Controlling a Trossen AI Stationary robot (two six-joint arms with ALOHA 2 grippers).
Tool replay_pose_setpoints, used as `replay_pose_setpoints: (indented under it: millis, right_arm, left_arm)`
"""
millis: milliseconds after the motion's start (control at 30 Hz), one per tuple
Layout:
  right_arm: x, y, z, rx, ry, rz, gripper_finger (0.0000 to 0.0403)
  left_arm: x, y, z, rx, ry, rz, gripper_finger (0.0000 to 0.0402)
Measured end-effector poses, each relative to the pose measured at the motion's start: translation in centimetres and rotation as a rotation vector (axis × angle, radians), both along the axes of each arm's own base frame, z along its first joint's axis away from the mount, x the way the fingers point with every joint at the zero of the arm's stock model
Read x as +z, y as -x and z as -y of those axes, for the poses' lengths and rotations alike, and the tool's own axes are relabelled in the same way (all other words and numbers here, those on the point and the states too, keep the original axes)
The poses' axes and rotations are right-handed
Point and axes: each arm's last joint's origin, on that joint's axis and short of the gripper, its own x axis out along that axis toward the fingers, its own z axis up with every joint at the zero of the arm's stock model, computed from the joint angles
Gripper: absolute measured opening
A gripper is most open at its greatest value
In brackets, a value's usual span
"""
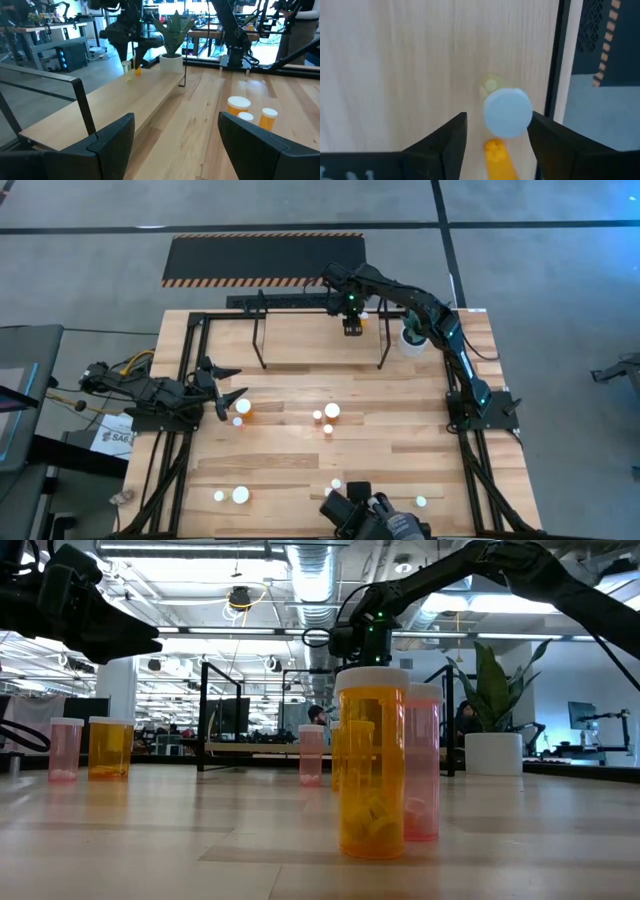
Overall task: Pick and place medicine bottles onto shelf by color
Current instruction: Put the top yellow pill bottle on the shelf, then put the top right large orange pill bottle on the shelf
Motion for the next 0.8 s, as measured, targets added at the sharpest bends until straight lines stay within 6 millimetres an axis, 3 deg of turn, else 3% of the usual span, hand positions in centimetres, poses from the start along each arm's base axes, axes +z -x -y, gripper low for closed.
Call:
replay_pose_setpoints:
  millis: [333, 633, 800]
  right_arm:
    - [4.1, 1.2, -1.4, -0.09, 0.005, 0.02, 0.023]
    - [10.5, 3.7, -5.5, -0.317, -0.018, 0.124, 0.0223]
    - [12.7, 5.4, -9.0, -0.437, -0.07, 0.204, 0.0215]
  left_arm:
    - [0.0, 0.0, 0.0, 0.0, 0.0, 0.0, 0.0273]
    - [0.0, 0.0, 0.0, 0.0, 0.0, 0.0, 0.0273]
    - [0.0, 0.0, 0.0, 0.0, 0.0, 0.0, 0.0273]
